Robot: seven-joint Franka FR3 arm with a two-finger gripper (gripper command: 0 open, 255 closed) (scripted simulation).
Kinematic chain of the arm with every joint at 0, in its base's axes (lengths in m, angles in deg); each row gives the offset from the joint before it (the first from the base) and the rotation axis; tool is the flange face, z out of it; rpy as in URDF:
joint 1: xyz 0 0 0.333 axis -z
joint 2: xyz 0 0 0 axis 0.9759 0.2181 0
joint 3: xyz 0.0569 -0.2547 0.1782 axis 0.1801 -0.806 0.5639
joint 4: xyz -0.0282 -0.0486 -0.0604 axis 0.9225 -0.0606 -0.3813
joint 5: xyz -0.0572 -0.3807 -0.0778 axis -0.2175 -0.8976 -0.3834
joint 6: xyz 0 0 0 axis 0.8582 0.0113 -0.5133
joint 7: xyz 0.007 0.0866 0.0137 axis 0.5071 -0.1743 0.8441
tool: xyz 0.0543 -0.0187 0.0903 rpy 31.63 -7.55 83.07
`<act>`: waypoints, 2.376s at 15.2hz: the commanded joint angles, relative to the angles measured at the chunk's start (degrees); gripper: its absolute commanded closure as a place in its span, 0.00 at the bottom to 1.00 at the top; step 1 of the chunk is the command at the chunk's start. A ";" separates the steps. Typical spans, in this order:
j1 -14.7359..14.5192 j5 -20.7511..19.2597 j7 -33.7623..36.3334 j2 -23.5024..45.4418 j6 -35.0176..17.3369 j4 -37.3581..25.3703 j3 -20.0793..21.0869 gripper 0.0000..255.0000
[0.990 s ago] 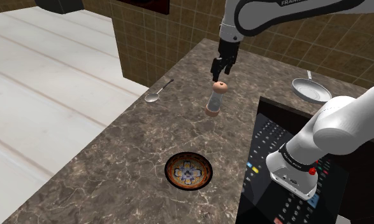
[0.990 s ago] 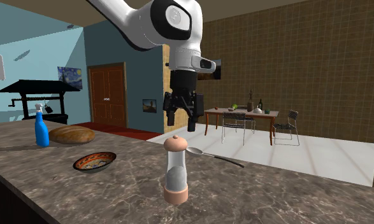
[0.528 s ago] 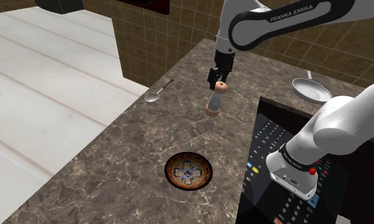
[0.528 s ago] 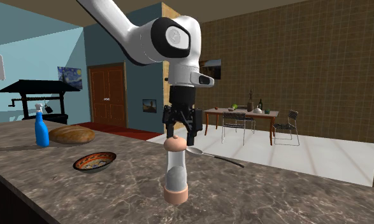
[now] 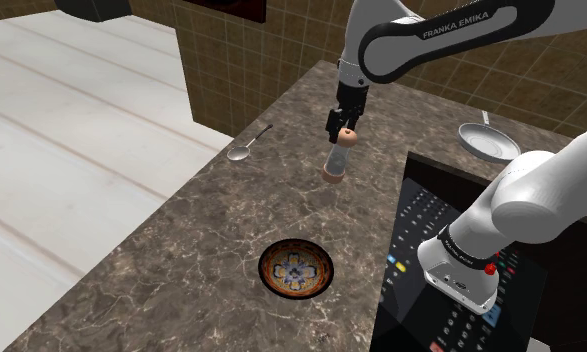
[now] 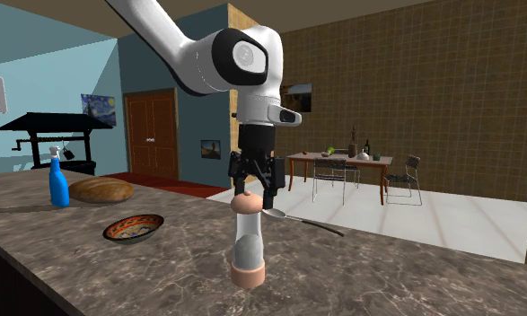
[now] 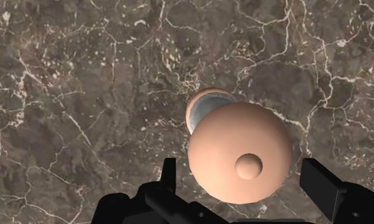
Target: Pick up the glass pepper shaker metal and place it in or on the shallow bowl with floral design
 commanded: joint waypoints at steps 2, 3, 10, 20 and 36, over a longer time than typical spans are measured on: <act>0.00 0.00 0.00 0.00 0.00 0.00 0.00 1.00; 0.01 0.00 -0.01 -0.01 0.00 0.01 -0.01 1.00; 0.00 0.00 -0.01 0.00 -0.01 0.01 0.00 1.00; 0.01 0.05 -0.07 -3.13 8.20 -5.08 -0.24 1.00; -1.66 1.46 3.73 -6.99 19.71 -12.86 2.10 1.00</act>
